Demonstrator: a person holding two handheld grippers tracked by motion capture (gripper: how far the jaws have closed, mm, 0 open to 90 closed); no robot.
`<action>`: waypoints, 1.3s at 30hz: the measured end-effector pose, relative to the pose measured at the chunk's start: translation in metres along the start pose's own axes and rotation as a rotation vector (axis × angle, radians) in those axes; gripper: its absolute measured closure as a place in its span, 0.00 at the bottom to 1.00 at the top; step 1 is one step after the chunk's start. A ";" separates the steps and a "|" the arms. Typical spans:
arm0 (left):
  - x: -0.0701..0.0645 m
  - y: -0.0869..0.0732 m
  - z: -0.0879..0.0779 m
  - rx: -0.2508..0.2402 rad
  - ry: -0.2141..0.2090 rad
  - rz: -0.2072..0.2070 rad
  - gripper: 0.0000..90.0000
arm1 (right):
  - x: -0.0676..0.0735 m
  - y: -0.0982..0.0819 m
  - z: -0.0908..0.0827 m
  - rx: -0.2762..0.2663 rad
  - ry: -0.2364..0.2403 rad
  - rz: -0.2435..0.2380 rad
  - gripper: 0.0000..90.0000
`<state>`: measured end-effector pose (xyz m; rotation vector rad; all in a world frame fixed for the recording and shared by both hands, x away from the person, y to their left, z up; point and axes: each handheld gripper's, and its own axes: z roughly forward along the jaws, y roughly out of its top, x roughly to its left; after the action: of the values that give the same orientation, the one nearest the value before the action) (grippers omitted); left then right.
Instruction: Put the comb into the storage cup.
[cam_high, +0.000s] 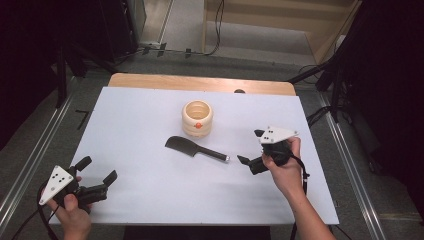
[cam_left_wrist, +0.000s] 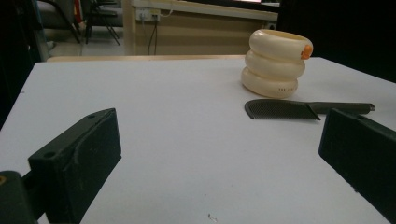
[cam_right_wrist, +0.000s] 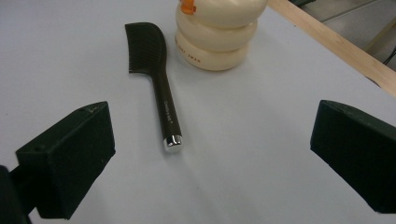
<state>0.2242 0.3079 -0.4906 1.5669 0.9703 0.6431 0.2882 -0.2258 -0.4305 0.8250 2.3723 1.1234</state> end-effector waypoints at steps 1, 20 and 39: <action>0.000 0.000 0.000 0.000 0.000 0.001 0.00 | 0.000 0.005 0.004 0.011 0.007 -0.011 0.00; -0.001 0.000 0.001 0.005 -0.001 0.011 0.00 | -0.001 0.041 0.042 0.154 0.067 -0.097 0.00; -0.002 0.000 0.001 0.013 -0.008 0.023 0.00 | 0.006 0.058 0.073 0.280 0.126 -0.153 0.00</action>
<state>0.2243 0.3056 -0.4905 1.5927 0.9531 0.6477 0.3445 -0.1510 -0.4288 0.6621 2.6878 0.8157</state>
